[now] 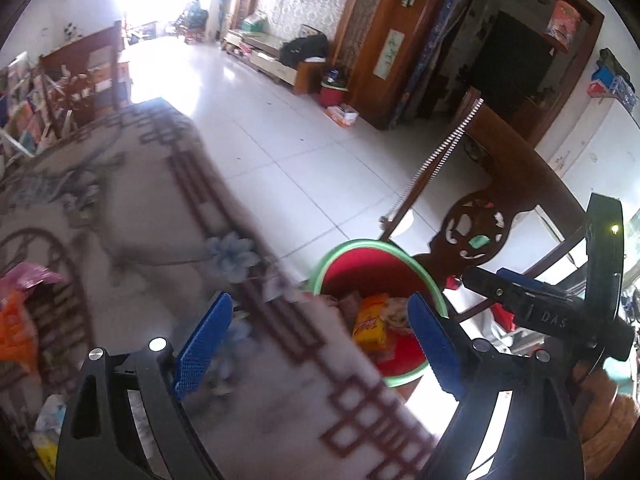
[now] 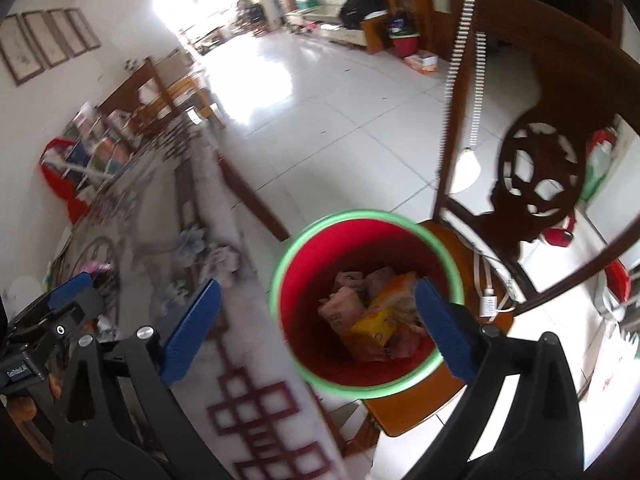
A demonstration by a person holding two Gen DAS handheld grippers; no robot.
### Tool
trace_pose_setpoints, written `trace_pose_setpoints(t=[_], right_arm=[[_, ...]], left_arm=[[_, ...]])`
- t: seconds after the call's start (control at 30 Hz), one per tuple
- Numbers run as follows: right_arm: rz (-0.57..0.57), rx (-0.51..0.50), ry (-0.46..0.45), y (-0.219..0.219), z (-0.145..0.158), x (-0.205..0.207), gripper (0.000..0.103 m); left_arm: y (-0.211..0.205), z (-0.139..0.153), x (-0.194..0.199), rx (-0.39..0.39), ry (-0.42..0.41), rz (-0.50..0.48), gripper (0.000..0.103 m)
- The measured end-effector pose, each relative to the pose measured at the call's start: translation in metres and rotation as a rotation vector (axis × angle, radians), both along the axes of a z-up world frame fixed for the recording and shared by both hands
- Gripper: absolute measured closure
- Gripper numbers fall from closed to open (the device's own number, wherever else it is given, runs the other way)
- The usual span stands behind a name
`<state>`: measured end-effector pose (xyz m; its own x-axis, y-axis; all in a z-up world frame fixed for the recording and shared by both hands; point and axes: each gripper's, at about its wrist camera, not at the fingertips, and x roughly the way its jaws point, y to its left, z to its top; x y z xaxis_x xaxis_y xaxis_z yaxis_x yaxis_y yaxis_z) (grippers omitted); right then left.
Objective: Collect trash
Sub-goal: 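Grasp the yellow granule box with the left tool while the right tool returns to the table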
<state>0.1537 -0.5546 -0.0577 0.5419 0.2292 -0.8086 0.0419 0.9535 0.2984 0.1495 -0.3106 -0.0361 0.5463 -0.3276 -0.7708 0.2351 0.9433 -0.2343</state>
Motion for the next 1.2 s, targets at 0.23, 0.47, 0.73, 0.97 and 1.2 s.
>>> trace_pose_setpoints(t=[0.23, 0.47, 0.73, 0.97, 1.2], right_arm=[[0.123, 0.017, 0.014, 0.065, 0.000, -0.003, 0.006], [0.256, 0.054, 0.032, 0.141, 0.003, -0.017, 0.006], [0.359, 0.037, 0.053, 0.233, 0.002, -0.045, 0.006], [0.415, -0.005, 0.054, 0.294, 0.001, -0.069, 0.006], [0.427, -0.030, 0.049, 0.326, 0.004, -0.087, 0.006]], left_arm=[[0.072, -0.001, -0.030, 0.011, -0.001, 0.127, 0.018], [0.164, -0.015, -0.074, 0.041, 0.021, 0.292, 0.018], [0.267, -0.073, -0.133, 0.050, 0.192, 0.448, 0.018], [0.290, -0.108, -0.127, 0.006, 0.254, 0.381, 0.019], [0.290, -0.127, -0.122, -0.005, 0.297, 0.292, 0.051]])
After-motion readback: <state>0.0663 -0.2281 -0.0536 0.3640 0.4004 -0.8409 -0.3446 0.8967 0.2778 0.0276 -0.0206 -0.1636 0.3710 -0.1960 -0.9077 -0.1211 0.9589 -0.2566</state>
